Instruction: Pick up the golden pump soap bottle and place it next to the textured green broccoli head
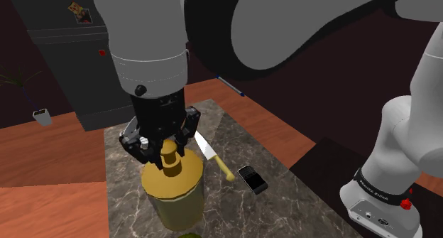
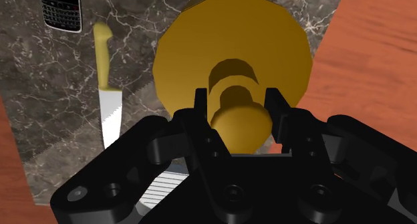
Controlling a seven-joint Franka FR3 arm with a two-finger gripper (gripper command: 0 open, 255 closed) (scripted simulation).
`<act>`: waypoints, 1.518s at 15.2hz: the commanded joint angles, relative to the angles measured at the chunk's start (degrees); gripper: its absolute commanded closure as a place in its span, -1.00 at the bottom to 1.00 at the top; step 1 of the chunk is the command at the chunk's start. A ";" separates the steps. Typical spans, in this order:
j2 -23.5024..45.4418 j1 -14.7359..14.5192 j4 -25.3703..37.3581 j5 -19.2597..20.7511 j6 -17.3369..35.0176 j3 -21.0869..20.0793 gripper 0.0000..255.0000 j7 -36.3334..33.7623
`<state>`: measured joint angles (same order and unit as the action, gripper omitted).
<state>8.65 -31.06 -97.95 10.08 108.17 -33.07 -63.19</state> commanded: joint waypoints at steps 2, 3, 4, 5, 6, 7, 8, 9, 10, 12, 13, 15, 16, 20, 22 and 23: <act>0.27 0.04 -2.05 0.29 2.33 0.08 1.00 -0.34; 0.39 0.04 -2.69 0.40 3.05 0.11 1.00 -0.46; 0.52 0.04 -3.31 0.52 3.78 0.14 1.00 -0.58; 0.66 0.04 -3.92 0.66 4.50 0.17 1.00 -0.72; 0.82 0.03 -4.51 0.80 5.21 0.20 1.00 -0.86; 0.99 0.02 -5.09 0.95 5.92 0.23 1.00 -1.01; 1.18 0.01 -5.65 1.12 6.63 0.27 1.00 -1.16; 1.38 -0.01 -6.20 1.29 7.33 0.31 1.00 -1.32; 1.59 -0.03 -6.74 1.48 8.03 0.35 1.00 -1.48; 2.05 -0.08 -7.76 1.88 9.41 0.44 1.00 -1.84; 2.30 -0.12 -8.25 2.10 10.10 0.49 1.00 -2.02; 2.83 -0.19 -9.20 2.56 11.46 0.60 1.00 -2.41; 3.12 -0.24 -9.65 2.81 12.13 0.67 1.00 -2.62; 3.26 -0.26 -9.87 2.93 12.46 0.70 1.00 -2.72; 3.26 -0.26 -9.87 2.93 12.46 0.70 1.00 -2.72; 3.26 -0.26 -9.87 2.93 12.46 0.70 1.00 -2.72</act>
<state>11.92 -31.32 -107.84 13.00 120.62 -32.37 -65.91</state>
